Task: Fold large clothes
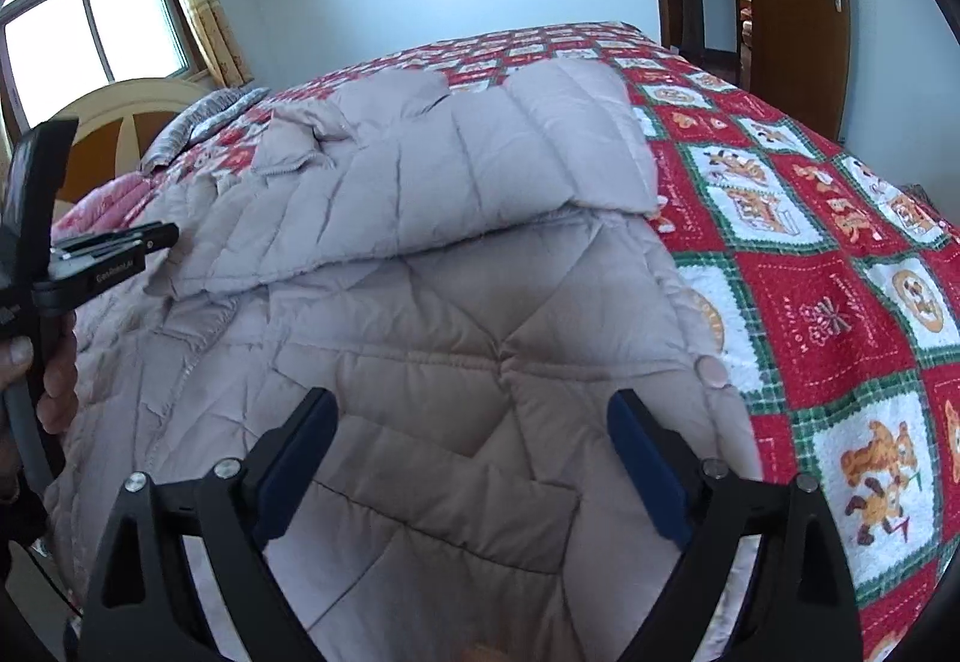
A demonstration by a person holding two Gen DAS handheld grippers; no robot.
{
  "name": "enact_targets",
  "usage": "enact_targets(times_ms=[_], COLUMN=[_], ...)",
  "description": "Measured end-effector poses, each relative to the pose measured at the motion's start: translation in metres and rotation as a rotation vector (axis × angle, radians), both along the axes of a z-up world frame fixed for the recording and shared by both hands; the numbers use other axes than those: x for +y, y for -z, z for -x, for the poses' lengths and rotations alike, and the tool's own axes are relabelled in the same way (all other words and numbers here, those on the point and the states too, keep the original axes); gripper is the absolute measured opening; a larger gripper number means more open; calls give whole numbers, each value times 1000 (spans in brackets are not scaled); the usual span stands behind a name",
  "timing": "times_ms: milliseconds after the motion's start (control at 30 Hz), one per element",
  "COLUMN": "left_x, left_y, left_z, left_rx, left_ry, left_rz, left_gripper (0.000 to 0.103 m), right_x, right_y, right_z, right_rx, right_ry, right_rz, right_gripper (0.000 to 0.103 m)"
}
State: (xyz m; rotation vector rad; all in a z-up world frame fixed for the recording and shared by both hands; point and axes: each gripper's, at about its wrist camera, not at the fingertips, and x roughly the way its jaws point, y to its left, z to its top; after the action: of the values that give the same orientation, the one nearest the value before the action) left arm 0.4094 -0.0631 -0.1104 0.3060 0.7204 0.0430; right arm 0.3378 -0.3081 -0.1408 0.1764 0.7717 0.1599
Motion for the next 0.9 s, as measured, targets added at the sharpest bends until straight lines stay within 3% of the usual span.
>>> enact_targets(times_ms=[67, 133, 200, 233, 367, 433, 567, 633, 800, 900], left_x=[4, 4, -5, -12, -36, -29, -8, -5, 4, 8], left_y=[-10, -17, -19, -17, 14, 33, 49, 51, 61, 62], left_z=[-4, -12, -19, -21, -38, -49, -54, -55, -63, -67], left_rx=[-39, -50, -58, -70, -71, -21, 4, -2, 33, 47], left_ry=[-30, -44, -42, -31, -60, -104, -126, -125, -116, -121], left_rz=[9, 46, 69, 66, -107, -133, -72, -59, 0, 40], left_gripper=[16, 31, 67, 72, 75, 75, 80, 83, 88, 92], right_x=[-14, -29, -42, -48, -57, -51, -32, -30, -33, -30], right_y=[-17, -34, -44, -46, -39, -29, 14, 19, 6, -22], right_z=[-1, -14, -37, -53, -113, -132, -159, -157, -150, -135], right_rx=[-29, -44, -61, -59, -24, -5, 129, 119, 139, 42], right_ry=[49, 105, 155, 173, 221, 196, 120, 124, 134, 191], right_rz=[-24, -29, -14, -11, 1, 16, 97, 117, 132, 100], right_gripper=[89, 82, 75, 71, 64, 62, 62, 64, 64, 64])
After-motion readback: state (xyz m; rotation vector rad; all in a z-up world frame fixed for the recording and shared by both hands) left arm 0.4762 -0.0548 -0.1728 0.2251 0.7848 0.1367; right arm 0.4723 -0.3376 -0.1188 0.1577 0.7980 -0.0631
